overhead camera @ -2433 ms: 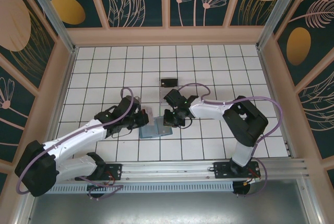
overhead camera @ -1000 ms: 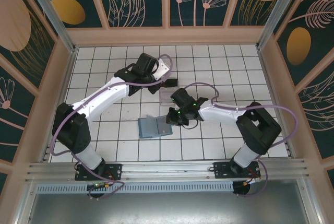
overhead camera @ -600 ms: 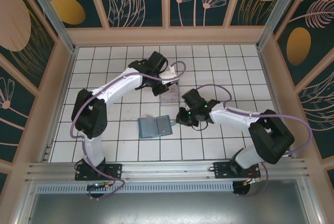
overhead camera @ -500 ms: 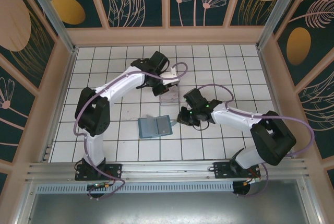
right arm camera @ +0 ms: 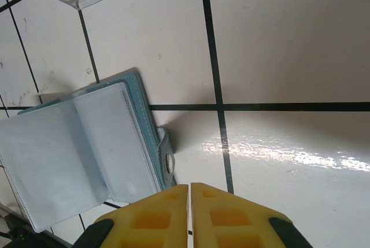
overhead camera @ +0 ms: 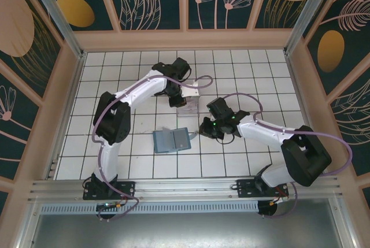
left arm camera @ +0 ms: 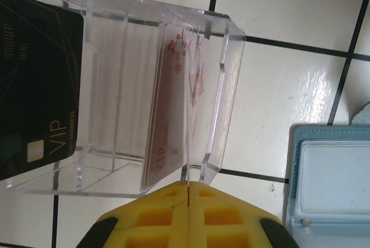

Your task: Take the credit cards out of the card holder

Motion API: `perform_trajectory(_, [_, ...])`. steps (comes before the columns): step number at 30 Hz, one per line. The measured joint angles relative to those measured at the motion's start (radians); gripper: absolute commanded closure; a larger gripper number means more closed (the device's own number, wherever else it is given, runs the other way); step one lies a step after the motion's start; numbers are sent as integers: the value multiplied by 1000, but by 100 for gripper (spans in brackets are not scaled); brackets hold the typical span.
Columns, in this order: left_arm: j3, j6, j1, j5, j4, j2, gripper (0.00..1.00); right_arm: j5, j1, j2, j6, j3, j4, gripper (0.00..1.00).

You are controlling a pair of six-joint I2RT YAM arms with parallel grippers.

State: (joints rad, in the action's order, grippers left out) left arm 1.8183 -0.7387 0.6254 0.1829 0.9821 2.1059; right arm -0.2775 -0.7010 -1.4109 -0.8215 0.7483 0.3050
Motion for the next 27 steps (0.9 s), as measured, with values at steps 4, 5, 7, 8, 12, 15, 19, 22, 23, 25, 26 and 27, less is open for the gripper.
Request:
perform_trajectory(4, [53, -18, 0, 0, 37, 60, 100, 0, 0, 3, 0, -3, 1, 89])
perform_trajectory(5, [68, -21, 0, 1, 47, 75, 100, 0, 0, 4, 0, -4, 2, 89])
perform_trajectory(7, [88, -29, 2, 1, 63, 94, 97, 0, 2, 5, 0, -5, 4, 89])
perform_trajectory(8, [96, -33, 3, 1, 71, 100, 94, 0, 3, 6, 0, -5, 6, 89])
perform_trajectory(12, [123, -48, 6, -2, 92, 112, 76, 0, 7, 6, 0, -5, 7, 89])
perform_trajectory(15, [146, -53, 9, -9, 99, 112, 63, 0, 8, 6, 0, -5, 9, 89])
perform_trajectory(19, [188, -53, 10, -15, 103, 112, 61, 0, 8, 6, 2, -5, 11, 89])
perform_trajectory(22, [199, -51, 10, -14, 100, 103, 61, 0, 8, 6, 4, -5, 14, 89])
perform_trajectory(23, [198, -48, 10, -13, 97, 97, 61, 0, 8, 6, 4, -5, 15, 89])
perform_trajectory(25, [180, -34, 11, -5, 77, 67, 62, 0, 8, 6, 4, -3, 17, 89])
perform_trajectory(26, [164, -21, 11, -2, 61, 47, 62, 0, 8, 6, 4, -2, 17, 89])
perform_trajectory(27, [139, -2, 11, 3, 39, 16, 62, 0, 8, 6, 4, -1, 17, 89])
